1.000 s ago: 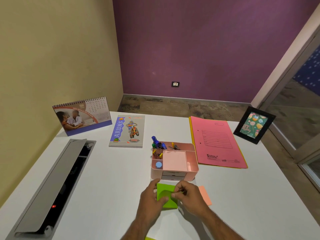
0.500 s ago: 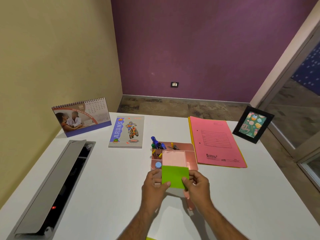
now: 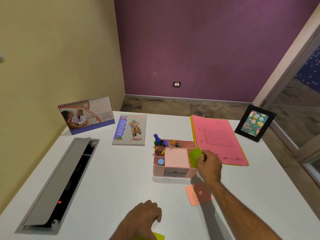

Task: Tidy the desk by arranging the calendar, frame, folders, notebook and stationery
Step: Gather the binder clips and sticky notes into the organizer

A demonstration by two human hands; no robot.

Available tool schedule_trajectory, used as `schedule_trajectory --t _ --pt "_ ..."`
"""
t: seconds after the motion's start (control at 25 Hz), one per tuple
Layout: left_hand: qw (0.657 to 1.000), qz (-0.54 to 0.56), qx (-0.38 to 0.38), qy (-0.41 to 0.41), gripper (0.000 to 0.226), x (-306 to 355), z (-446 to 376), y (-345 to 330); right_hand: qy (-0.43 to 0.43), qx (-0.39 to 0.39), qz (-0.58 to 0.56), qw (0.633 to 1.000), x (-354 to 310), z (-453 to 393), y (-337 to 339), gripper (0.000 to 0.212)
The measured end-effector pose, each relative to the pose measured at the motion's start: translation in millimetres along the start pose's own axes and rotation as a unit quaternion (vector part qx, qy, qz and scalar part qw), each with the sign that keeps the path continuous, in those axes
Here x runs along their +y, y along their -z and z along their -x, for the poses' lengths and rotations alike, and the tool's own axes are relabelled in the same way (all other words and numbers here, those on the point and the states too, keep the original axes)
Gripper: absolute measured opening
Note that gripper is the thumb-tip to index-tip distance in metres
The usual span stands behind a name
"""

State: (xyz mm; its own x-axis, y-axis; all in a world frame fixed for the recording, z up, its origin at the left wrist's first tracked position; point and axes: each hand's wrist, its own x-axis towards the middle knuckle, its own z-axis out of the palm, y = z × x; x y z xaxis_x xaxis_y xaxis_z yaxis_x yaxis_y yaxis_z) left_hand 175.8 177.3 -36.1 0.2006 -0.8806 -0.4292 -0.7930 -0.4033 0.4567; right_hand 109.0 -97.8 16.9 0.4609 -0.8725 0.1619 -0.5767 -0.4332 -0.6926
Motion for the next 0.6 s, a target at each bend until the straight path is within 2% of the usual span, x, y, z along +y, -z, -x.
schedule_trajectory --t 0.16,0.28,0.36,0.48,0.6 --pt "0.999 -0.019 0.028 -0.023 0.039 6.5 5.7 -4.5 -0.027 -0.047 0.006 0.999 -10.3 9.5 -6.8 0.015" --pt "0.999 -0.024 0.02 0.007 0.042 10.3 5.2 -6.8 -0.031 -0.071 0.021 0.997 -15.4 13.8 -7.7 0.011" --pt "0.999 -0.032 0.007 0.019 0.044 12.1 4.9 -8.2 -0.032 -0.081 0.025 0.996 -14.1 14.6 -8.1 0.017" --pt "0.998 -0.05 -0.005 0.041 0.048 8.7 2.1 -14.0 -0.039 -0.09 0.001 0.995 -7.6 18.7 -5.9 0.028" --pt "0.996 -0.045 0.013 0.079 0.05 9.1 0.5 -16.3 -0.029 -0.076 -0.04 0.996 -6.8 29.1 1.0 0.026"
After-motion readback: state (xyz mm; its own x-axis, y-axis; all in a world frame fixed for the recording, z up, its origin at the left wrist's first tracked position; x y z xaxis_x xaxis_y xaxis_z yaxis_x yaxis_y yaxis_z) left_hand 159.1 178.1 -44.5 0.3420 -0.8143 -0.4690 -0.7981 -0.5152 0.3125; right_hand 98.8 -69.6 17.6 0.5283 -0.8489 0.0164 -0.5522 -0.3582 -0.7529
